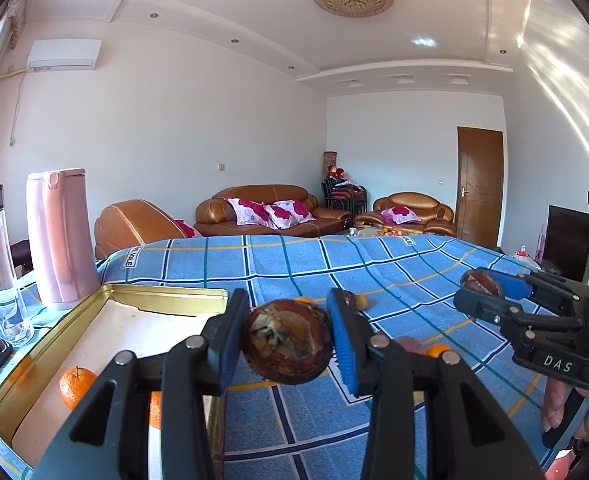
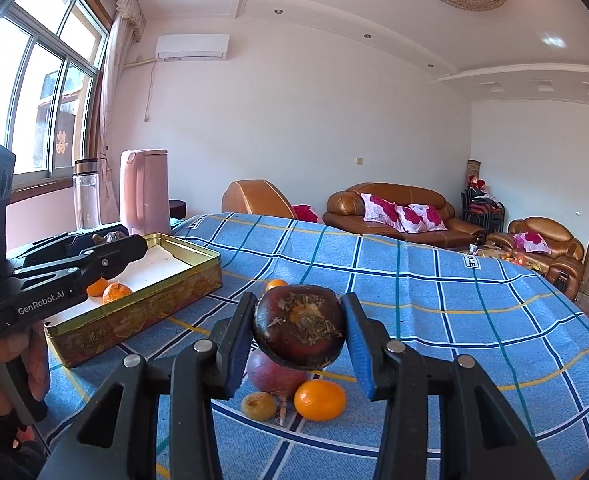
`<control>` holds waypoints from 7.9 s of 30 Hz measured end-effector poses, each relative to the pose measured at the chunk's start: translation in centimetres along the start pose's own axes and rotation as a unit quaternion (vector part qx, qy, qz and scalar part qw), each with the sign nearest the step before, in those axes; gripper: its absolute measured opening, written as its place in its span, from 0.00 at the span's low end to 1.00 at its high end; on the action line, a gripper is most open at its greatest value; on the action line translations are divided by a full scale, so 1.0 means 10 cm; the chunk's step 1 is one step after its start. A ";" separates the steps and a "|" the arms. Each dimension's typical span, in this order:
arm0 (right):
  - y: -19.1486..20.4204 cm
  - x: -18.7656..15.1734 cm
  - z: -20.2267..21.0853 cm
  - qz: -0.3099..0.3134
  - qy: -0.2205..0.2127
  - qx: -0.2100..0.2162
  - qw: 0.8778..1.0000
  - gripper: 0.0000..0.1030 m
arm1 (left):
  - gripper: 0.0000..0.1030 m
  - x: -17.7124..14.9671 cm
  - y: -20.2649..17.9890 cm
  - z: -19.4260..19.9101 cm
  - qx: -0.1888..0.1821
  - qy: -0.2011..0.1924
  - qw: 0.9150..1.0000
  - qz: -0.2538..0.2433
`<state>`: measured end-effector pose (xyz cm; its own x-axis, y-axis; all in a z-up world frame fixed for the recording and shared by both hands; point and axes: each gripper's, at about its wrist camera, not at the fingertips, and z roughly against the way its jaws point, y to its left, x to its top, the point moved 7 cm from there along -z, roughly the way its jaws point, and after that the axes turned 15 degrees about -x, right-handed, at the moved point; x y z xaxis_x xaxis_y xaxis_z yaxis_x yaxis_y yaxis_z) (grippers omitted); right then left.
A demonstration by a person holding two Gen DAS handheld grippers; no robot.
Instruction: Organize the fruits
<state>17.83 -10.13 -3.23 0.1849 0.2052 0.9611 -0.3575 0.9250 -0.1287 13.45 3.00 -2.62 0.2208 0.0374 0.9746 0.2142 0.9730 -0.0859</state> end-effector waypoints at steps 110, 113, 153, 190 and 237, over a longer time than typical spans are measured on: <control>-0.32 -0.48 -0.54 -0.042 0.196 -0.032 0.979 0.68 | 0.86 -0.13 0.15 -0.18 0.001 0.103 0.994 0.039; -0.27 -0.54 -0.61 -0.039 0.220 -0.016 0.975 0.61 | 0.87 -0.18 0.03 -0.30 -0.013 0.116 0.992 0.037; -0.69 -0.60 -0.63 -0.138 0.227 -0.051 0.963 0.45 | 0.84 -0.53 -0.65 -1.35 -0.106 0.244 0.964 0.027; -0.60 -0.46 -0.48 -0.109 0.177 -0.047 0.977 0.45 | 0.52 -0.30 -0.61 -1.12 -0.103 0.165 0.981 0.023; -0.43 -0.21 -0.09 -0.062 0.064 -0.040 0.995 0.45 | 0.52 -0.05 -0.54 -0.60 -0.049 0.035 0.998 0.005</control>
<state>19.79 -14.24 -4.88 0.3392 0.1224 0.9327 -0.2513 0.9673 -0.0355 17.85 -3.62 -3.90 0.2880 0.0281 0.9572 0.3035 0.9454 -0.1191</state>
